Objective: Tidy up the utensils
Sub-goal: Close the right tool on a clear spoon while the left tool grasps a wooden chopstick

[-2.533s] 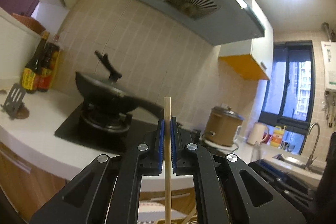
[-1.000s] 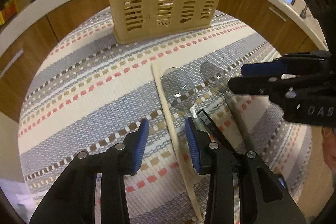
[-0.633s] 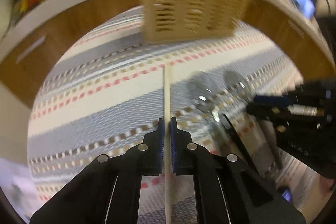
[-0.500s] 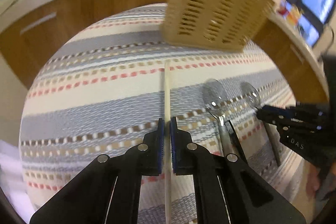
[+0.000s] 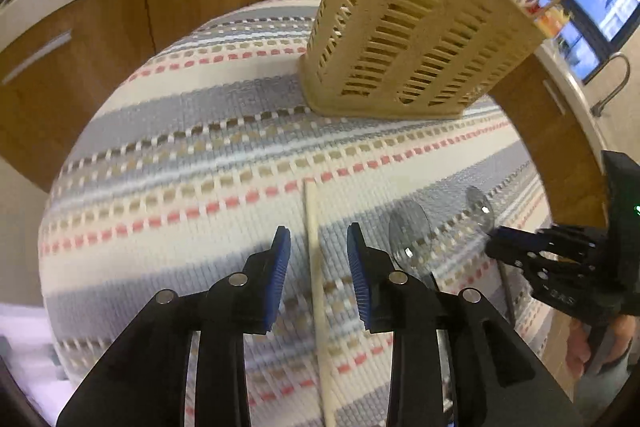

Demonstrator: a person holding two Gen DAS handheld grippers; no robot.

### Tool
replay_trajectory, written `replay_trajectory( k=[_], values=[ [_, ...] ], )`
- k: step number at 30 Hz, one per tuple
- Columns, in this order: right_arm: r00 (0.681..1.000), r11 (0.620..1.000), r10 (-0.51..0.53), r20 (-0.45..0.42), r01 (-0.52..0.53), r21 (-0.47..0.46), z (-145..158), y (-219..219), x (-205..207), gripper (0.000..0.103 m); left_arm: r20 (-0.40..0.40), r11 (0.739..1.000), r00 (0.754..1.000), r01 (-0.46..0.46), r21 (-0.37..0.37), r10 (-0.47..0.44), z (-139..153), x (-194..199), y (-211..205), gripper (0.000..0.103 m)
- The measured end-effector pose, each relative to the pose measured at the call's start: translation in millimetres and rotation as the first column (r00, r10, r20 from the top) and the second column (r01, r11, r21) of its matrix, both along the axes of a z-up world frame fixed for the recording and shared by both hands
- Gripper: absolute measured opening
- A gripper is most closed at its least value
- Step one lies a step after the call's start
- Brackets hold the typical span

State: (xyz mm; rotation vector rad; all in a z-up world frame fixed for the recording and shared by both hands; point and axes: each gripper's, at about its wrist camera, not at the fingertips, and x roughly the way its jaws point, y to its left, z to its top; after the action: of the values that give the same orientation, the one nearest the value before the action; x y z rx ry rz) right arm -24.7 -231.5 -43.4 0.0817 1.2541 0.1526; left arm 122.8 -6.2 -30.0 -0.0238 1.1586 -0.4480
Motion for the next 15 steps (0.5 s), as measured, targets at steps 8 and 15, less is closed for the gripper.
replay_trajectory(
  k=[8,15],
  values=[
    [0.998,1.000,0.026,-0.060,-0.026,-0.013,-4.0,12.4,34.3,0.020,-0.059,0.968,0.989,0.145,0.205,-0.135,-11.3,10.9,-34.5,0.008],
    [0.991,0.994,0.060,-0.122,-0.071,-0.089,-8.7,39.9,61.4,0.011,-0.021,0.959,0.990,0.143,0.245,-0.142,-11.3,5.4,-39.8,0.003]
  ],
)
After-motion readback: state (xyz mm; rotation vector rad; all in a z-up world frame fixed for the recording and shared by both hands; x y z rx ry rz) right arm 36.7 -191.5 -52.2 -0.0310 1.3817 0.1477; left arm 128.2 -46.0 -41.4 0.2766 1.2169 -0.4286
